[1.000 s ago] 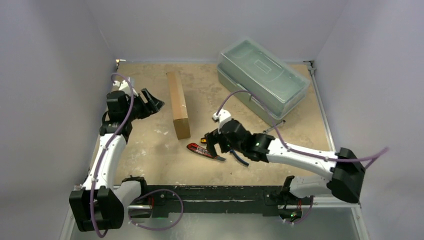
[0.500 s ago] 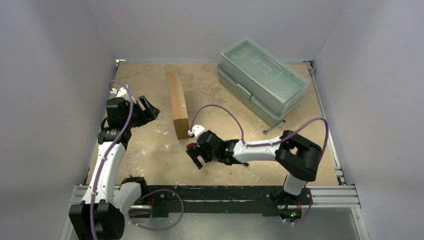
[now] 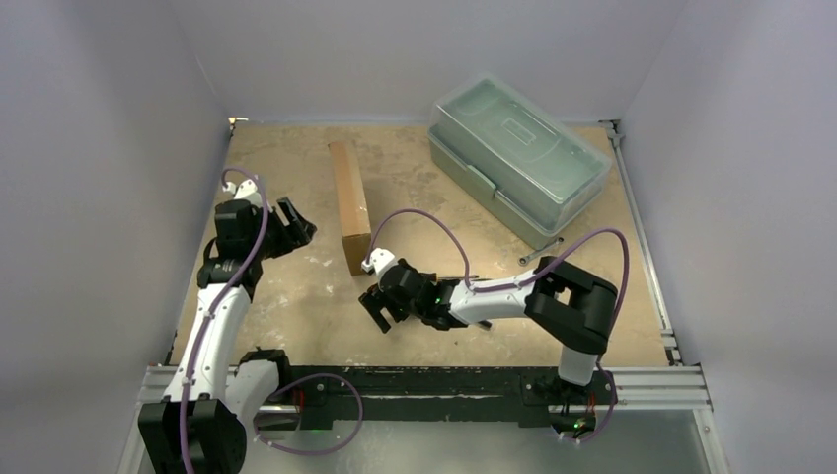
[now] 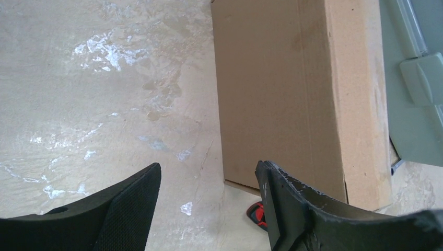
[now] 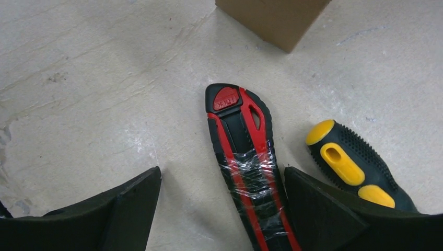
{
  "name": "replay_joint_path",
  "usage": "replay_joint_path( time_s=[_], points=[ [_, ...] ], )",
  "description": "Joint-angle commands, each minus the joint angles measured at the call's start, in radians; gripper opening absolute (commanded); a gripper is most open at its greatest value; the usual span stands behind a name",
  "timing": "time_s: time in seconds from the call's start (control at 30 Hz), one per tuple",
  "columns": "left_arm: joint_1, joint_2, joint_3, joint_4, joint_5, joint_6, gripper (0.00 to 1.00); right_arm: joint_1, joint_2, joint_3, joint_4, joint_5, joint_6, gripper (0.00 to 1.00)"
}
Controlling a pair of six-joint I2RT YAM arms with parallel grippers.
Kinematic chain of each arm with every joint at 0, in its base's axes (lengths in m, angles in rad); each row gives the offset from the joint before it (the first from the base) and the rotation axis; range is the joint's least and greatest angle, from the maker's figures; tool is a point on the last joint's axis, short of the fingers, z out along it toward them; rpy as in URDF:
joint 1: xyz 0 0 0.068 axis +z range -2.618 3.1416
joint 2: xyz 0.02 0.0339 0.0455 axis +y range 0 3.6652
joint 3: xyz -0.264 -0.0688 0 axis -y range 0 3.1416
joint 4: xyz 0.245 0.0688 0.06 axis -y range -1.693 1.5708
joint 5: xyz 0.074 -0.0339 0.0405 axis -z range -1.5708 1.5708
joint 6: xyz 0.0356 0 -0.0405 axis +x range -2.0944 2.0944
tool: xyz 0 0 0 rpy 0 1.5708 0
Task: Unpack the express box
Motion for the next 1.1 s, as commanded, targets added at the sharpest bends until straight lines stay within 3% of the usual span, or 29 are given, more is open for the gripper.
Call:
replay_joint_path(
  time_s=[0.0,0.2,0.4,0.5,0.67,0.87,1.07],
  points=[
    [-0.004,0.023,-0.013,0.063,0.02,0.022,0.67,0.05,0.019,-0.009,-0.005,0.199,0.084,0.87],
    [-0.001,0.031,-0.011,0.068,0.035,0.024,0.66,0.1,0.053,0.013,-0.096,0.308,0.199,0.61],
    [-0.002,0.044,-0.006,0.076,0.063,0.029,0.66,0.104,0.035,0.014,-0.11,0.177,0.226,0.3],
    [-0.002,0.037,0.009,0.062,0.031,0.044,0.69,0.106,0.006,-0.019,-0.065,0.127,0.217,0.21],
    [0.0,0.011,0.024,0.03,-0.038,0.059,0.74,0.11,-0.021,-0.005,-0.067,0.19,0.246,0.01],
    [-0.04,0.064,0.235,-0.123,-0.202,0.096,0.78,0.108,-0.179,-0.003,-0.112,0.284,0.345,0.0],
    [-0.051,0.094,0.467,-0.176,-0.125,0.068,0.83,0.108,-0.344,-0.024,-0.167,0.261,0.325,0.0]
  ],
)
